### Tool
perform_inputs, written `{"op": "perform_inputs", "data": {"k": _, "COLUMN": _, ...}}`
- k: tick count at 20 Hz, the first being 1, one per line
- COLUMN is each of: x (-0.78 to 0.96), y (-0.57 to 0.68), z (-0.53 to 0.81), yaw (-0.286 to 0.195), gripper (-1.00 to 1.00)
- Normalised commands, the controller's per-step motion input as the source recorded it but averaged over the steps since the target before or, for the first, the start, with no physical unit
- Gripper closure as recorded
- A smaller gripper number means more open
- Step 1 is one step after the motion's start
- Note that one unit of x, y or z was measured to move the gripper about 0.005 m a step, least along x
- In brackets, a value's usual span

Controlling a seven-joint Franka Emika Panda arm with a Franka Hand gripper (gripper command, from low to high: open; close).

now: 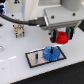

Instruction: Insert the blue gear onto the right peg, followed by the red gear

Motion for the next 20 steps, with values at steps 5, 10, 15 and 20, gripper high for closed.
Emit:
{"op": "perform_inputs", "data": {"k": 5, "x": 0.2, "y": -0.18, "z": -0.1, "yaw": 0.0, "gripper": 1.0}}
{"op": "perform_inputs", "data": {"k": 10, "x": 0.06, "y": -0.06, "z": -0.1, "yaw": 0.0, "gripper": 1.0}}
{"op": "perform_inputs", "data": {"k": 15, "x": 0.02, "y": 0.0, "z": -0.05, "yaw": 0.0, "gripper": 1.0}}
{"op": "perform_inputs", "data": {"k": 20, "x": 0.06, "y": -0.02, "z": -0.09, "yaw": 0.0, "gripper": 1.0}}
